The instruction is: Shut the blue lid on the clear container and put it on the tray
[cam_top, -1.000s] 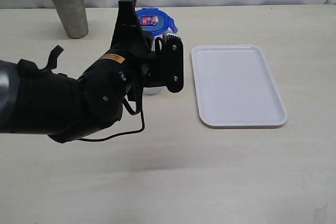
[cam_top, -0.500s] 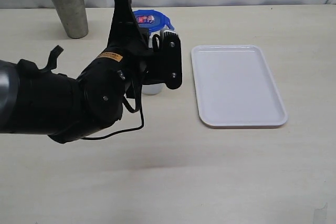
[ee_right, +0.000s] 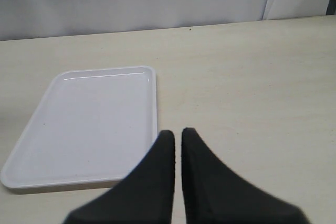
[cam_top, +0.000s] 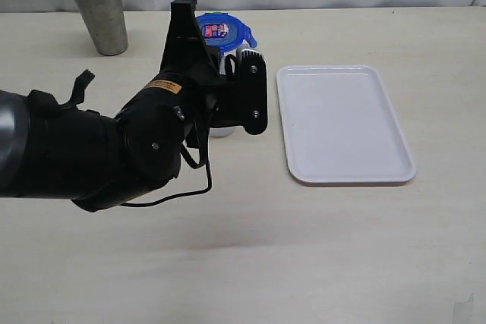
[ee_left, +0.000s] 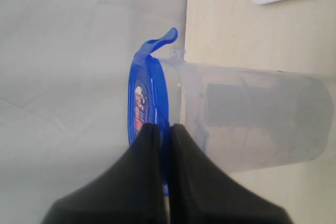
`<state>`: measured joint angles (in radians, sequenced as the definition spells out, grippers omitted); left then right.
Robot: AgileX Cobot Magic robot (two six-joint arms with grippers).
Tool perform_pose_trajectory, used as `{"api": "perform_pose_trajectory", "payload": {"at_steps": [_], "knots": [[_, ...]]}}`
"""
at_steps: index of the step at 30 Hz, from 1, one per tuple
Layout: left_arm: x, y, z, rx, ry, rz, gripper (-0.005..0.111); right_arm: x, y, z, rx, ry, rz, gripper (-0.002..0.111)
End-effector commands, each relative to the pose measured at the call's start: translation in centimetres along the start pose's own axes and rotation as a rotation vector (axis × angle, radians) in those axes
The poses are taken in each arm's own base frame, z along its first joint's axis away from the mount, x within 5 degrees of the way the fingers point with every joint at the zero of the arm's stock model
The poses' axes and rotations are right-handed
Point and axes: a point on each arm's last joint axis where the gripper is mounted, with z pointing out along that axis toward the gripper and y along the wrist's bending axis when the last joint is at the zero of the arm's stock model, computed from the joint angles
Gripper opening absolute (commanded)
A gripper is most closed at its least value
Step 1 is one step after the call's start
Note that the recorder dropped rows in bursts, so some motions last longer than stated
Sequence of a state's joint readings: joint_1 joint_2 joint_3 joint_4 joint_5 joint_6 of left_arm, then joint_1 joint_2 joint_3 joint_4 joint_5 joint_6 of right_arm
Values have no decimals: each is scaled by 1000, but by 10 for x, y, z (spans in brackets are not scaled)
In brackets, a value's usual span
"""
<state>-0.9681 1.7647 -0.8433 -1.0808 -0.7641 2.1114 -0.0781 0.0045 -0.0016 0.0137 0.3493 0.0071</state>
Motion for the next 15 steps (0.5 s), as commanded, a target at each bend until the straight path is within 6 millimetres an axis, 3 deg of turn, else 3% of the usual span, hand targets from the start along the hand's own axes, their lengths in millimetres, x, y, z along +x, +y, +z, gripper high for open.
{"api": "perform_pose_trajectory", "payload": {"at_steps": [1,15], "knots": [[1,1,-2,-3,12,15,0,0,0,0,3,-7,-5,5],[4,1,-6,-23,6,48,0,0,0,0,3,-7,-5,5]]}}
